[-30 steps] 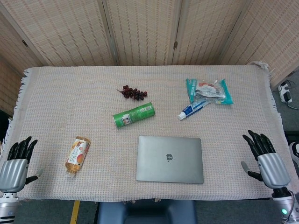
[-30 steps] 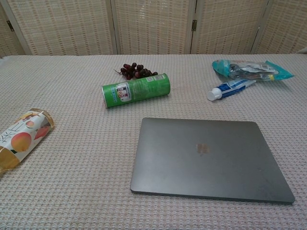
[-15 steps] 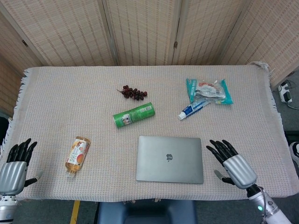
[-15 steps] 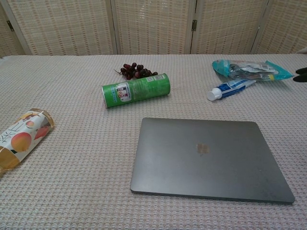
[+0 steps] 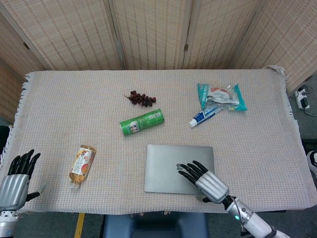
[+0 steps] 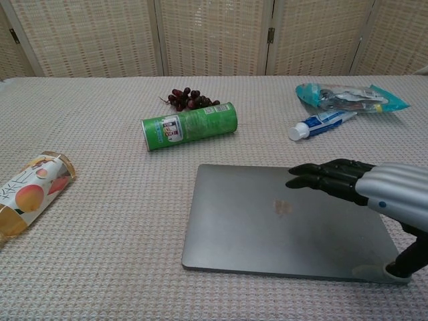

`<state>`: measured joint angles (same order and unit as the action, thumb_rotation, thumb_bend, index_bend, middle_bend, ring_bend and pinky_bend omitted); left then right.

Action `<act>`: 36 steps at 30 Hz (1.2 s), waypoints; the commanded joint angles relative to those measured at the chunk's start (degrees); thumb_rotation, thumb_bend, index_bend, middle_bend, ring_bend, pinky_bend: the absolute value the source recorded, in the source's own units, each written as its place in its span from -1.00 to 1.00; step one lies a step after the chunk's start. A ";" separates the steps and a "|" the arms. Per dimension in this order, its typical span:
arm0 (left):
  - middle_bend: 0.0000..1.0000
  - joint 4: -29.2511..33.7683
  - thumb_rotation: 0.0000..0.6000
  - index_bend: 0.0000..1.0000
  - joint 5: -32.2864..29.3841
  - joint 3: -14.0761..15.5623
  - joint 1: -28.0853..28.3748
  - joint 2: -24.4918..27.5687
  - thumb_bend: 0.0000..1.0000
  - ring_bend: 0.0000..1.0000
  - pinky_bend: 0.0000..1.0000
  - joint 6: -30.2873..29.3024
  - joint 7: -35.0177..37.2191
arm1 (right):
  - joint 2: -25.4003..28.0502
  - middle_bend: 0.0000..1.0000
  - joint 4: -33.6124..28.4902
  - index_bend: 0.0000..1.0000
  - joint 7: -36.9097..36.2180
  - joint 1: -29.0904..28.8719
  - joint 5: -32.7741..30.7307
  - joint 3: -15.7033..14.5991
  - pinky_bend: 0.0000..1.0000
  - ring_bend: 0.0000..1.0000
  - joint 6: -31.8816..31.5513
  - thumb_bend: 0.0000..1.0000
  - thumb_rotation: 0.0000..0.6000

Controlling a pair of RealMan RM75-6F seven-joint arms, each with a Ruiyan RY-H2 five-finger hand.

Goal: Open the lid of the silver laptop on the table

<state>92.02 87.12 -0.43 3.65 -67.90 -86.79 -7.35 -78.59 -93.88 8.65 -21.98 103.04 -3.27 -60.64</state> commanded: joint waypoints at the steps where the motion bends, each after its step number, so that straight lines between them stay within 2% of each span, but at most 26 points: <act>1: -1.00 0.06 1.00 -0.92 0.05 0.03 0.01 0.01 -0.41 -1.00 -1.00 0.11 0.06 | -2.10 -1.00 1.03 -1.00 0.68 -1.29 -0.45 0.11 -1.00 -1.00 1.26 -0.57 1.00; 9: -1.00 0.09 1.00 -0.92 -0.51 0.03 0.11 0.11 -0.41 -1.00 -1.00 0.96 0.20 | -7.04 -1.00 4.17 -1.00 2.12 -4.41 -2.01 1.02 -1.00 -1.00 4.25 -0.57 1.00; 19: -1.00 -0.77 1.00 -0.92 -1.05 -0.02 0.05 -0.09 -0.41 -1.00 -1.00 1.53 1.13 | -10.57 -1.00 6.38 -1.00 5.16 -7.14 -5.07 1.36 -1.00 -1.00 7.85 -0.57 1.00; 36: -1.00 -2.13 1.00 -0.92 -1.63 -0.20 0.25 -0.51 -0.41 -1.00 -1.00 2.43 2.33 | -11.36 -1.00 6.81 -1.00 7.53 -9.36 -8.56 1.69 -1.00 -1.00 8.24 -0.56 1.00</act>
<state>89.89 85.48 -0.63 3.90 -68.41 -84.36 -5.01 -89.91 -87.11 16.13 -31.31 94.51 -1.55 -52.40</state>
